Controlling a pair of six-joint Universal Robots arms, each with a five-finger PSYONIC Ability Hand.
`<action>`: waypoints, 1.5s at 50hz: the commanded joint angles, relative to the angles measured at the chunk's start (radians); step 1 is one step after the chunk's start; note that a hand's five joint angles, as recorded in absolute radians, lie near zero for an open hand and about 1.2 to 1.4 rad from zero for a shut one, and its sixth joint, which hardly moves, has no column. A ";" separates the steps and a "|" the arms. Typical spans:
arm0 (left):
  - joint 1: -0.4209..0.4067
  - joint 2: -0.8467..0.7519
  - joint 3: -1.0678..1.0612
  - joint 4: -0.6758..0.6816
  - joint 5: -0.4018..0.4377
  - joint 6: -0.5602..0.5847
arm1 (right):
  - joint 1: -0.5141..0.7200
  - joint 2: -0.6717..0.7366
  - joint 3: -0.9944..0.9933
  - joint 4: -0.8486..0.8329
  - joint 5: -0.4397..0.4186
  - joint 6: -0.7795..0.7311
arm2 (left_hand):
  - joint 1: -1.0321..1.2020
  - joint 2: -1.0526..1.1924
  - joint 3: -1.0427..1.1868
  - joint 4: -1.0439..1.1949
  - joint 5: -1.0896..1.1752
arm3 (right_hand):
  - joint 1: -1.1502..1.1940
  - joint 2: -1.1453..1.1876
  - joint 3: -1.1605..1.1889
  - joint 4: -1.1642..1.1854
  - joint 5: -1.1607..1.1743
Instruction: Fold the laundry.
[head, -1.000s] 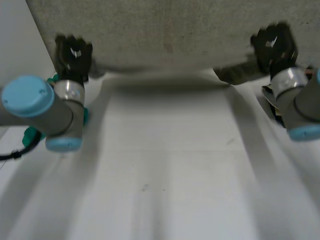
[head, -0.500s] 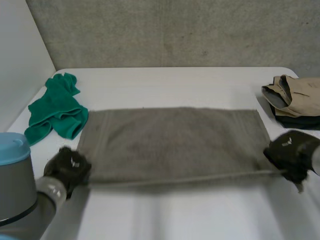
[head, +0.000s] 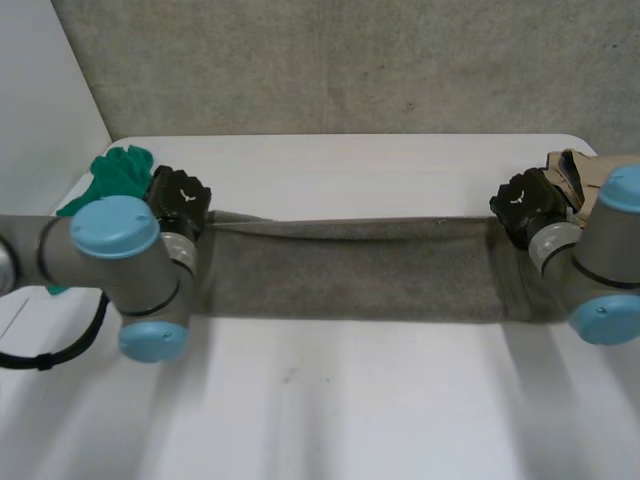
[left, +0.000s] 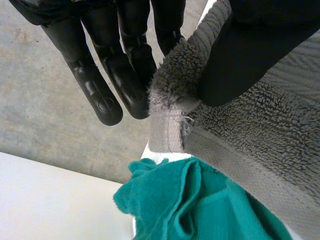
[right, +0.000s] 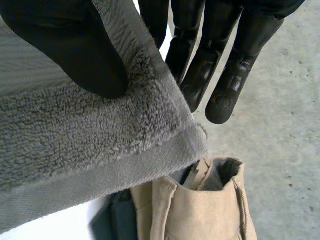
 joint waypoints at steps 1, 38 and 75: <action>-0.018 -0.141 0.133 0.027 0.002 0.000 | 0.003 0.146 -0.105 -0.102 0.044 -0.010 | -0.839 -0.904 -0.901 -0.910 -0.849 | -0.820 -1.001 -1.007 -1.013 -0.999; -0.064 0.199 -0.286 0.073 0.005 -0.166 | -0.196 -0.142 0.327 0.084 -0.118 0.356 | -0.956 -1.021 -1.018 -1.027 -0.966 | 0.402 0.220 0.215 0.208 0.223; -0.006 0.416 -0.391 0.059 0.047 -0.221 | 0.324 -0.229 0.167 -0.171 -0.296 0.211 | -0.956 -1.021 -1.018 -1.027 -0.966 | 0.402 0.220 0.215 0.208 0.223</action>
